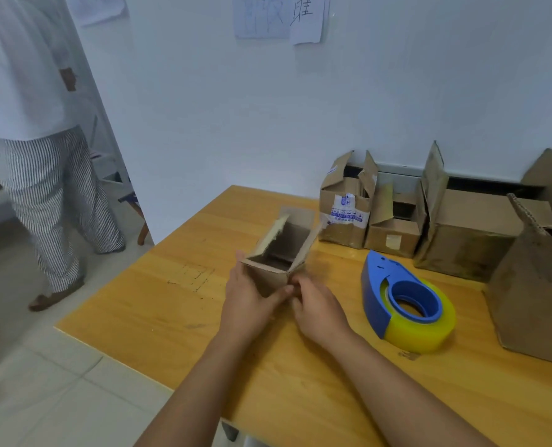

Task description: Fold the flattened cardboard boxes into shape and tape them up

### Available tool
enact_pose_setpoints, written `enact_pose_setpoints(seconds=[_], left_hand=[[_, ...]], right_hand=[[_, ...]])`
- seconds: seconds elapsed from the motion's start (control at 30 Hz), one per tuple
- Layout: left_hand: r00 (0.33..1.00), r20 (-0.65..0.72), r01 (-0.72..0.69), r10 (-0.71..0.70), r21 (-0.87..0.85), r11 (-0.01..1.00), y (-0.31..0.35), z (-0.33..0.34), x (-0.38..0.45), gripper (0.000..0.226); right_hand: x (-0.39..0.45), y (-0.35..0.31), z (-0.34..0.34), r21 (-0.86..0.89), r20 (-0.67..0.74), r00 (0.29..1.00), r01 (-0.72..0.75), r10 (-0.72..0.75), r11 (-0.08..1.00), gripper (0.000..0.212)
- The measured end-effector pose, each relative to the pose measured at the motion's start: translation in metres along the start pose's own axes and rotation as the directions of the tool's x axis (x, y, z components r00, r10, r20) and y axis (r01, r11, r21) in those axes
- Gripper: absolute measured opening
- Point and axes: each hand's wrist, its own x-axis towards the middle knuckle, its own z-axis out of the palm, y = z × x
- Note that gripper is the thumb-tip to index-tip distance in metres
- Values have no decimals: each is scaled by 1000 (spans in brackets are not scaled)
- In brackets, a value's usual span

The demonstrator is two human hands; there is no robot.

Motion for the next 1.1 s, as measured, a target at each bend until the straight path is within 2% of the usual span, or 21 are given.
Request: enact_pose_setpoints(seconds=[0.03,0.1,0.17,0.23,0.33,0.53,0.73,0.9,1.0,1.1], left_hand=[[998,-59,38,-35,43,998,4,4,1,113],[982,-156,125,-109,92,988,9,11,7,123],[971,-192,161,-140,97,982,9,16,17,118],[968,-203,169,-146,103,980,8,19,32,111],[967,-210,166,-144,92,982,7,24,57,106],[971,-194,154,-143,43,987,1,49,99,108],[961,-218,208,-170,164,964,7,78,147,116],[957,-138,264,-256,46,963,20,96,177,116],[969,-90,226,-230,-48,973,20,106,179,118],[985,-31,171,-172,-39,985,16,113,174,116]], right_hand=[[2,-1,0,5,19,1000,0,0,1000,32],[7,-2,-3,26,44,999,-16,15,1000,41],[9,-1,-9,-4,60,997,-39,39,999,48],[9,2,-21,-113,55,998,-35,41,993,50],[7,9,-48,-297,-4,1000,14,-16,955,45],[6,35,-90,-475,-123,992,-36,-26,879,38],[6,58,-92,-469,-142,990,-51,-19,882,39],[9,67,-86,-413,-162,987,-49,-20,909,38],[9,69,-85,-393,-174,985,-54,-16,918,38],[9,69,-83,-387,-173,985,-53,-16,920,39]])
